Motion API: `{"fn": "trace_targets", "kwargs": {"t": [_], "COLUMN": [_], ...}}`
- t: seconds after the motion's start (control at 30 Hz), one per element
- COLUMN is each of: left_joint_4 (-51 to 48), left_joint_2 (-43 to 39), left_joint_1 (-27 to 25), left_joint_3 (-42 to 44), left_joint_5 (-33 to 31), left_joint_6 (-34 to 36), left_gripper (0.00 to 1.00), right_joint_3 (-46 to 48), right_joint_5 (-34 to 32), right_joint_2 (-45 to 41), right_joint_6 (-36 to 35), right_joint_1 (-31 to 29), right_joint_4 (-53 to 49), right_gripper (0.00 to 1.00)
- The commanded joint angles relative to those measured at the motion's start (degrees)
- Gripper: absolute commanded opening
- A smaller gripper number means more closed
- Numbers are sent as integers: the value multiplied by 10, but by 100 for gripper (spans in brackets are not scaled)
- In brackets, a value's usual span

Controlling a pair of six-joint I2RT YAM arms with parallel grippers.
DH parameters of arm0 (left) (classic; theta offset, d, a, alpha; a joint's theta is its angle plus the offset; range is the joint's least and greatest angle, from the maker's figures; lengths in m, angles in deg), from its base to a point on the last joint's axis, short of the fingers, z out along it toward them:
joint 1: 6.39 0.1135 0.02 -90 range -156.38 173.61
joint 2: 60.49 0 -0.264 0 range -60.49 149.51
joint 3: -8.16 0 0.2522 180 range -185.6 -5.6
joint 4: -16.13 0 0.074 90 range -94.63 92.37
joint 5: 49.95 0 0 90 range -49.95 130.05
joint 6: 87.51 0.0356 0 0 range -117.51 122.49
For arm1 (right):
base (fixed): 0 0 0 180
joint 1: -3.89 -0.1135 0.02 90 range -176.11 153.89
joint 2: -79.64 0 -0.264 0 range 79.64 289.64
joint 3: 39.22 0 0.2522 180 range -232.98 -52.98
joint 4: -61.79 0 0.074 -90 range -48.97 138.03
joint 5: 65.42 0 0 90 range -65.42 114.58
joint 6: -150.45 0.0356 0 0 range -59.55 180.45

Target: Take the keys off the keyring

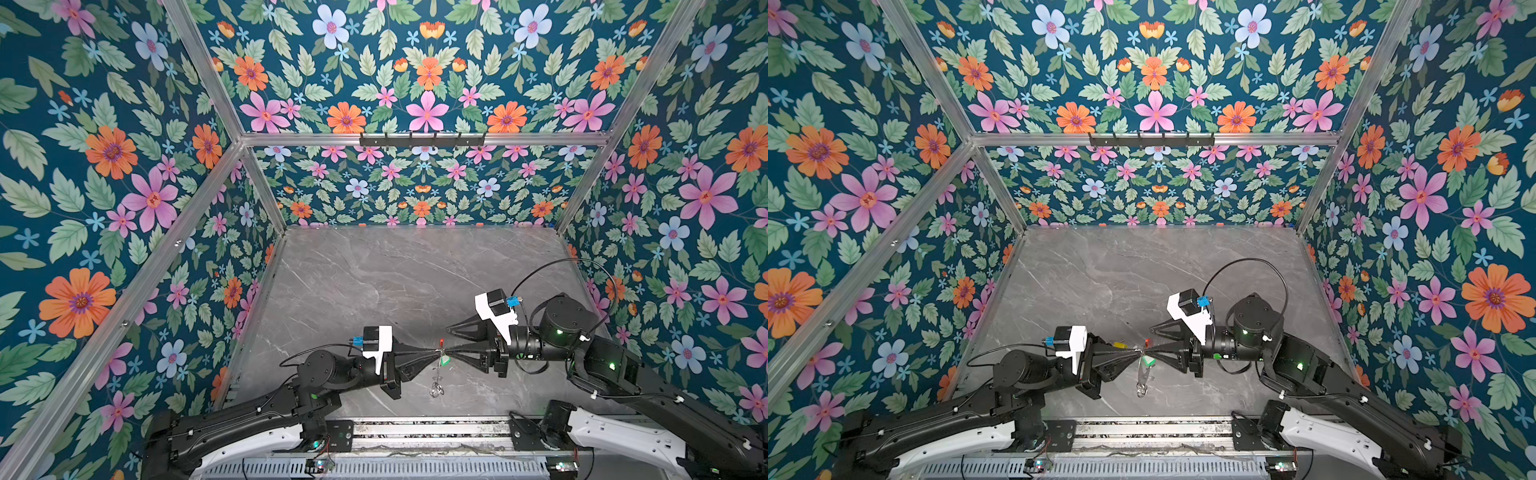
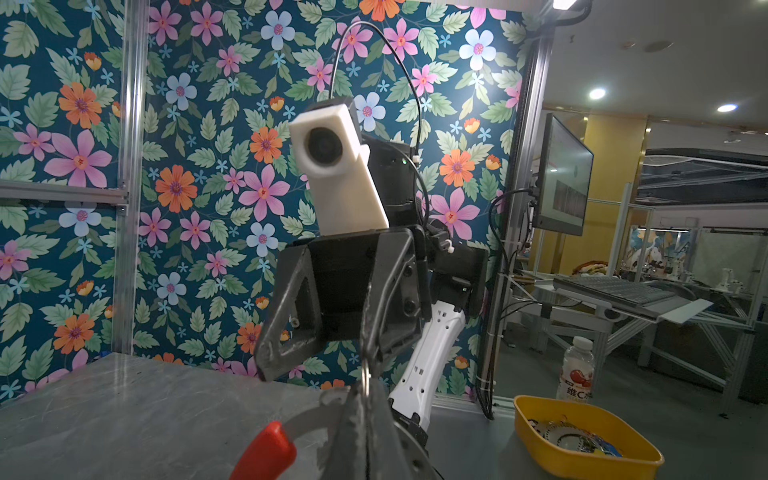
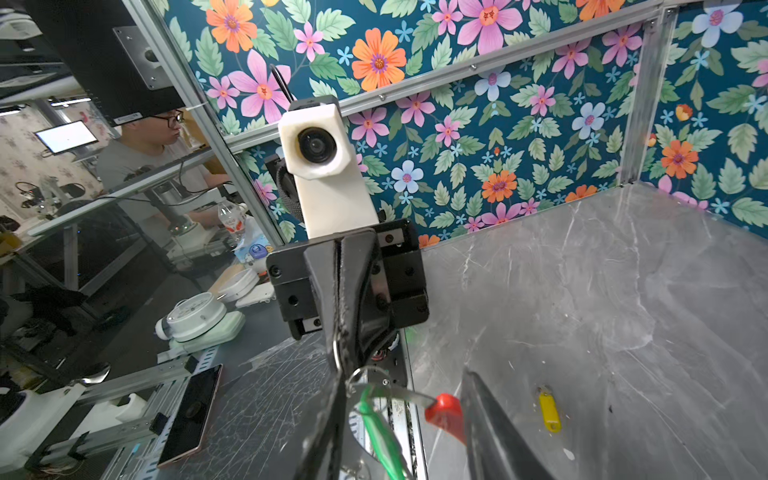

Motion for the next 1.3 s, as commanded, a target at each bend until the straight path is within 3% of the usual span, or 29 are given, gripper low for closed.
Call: {"fn": "trace_targets", "kwargs": {"t": [0.0, 0.8, 0.97, 1.0, 1.1, 1.17, 1.27], "left_joint_4": [30, 32, 24, 18, -26, -84, -188], "left_joint_2": [-3, -6, -5, -7, -22, -38, -48], "left_joint_1": [1, 1, 0, 1, 1, 1, 2], "left_joint_3": [2, 11, 7, 6, 1, -10, -39], "left_joint_5": [-12, -46, -52, -54, -67, -75, -85], "left_joint_6": [-3, -2, -9, -13, -31, -43, -59], "left_gripper": [0, 0, 0, 4, 33, 40, 43], "right_joint_3": [10, 16, 15, 13, -9, -33, -69], "right_joint_5": [26, 59, 47, 41, 11, -9, -24], "right_joint_2": [-3, 20, 15, 13, 9, 12, 24], "right_joint_6": [23, 32, 30, 29, 18, 4, -23], "right_joint_1": [0, 0, 0, 0, 0, 0, 0], "right_joint_4": [70, 64, 51, 43, -23, -92, -184], "right_gripper": [43, 1, 0, 0, 0, 0, 0]}}
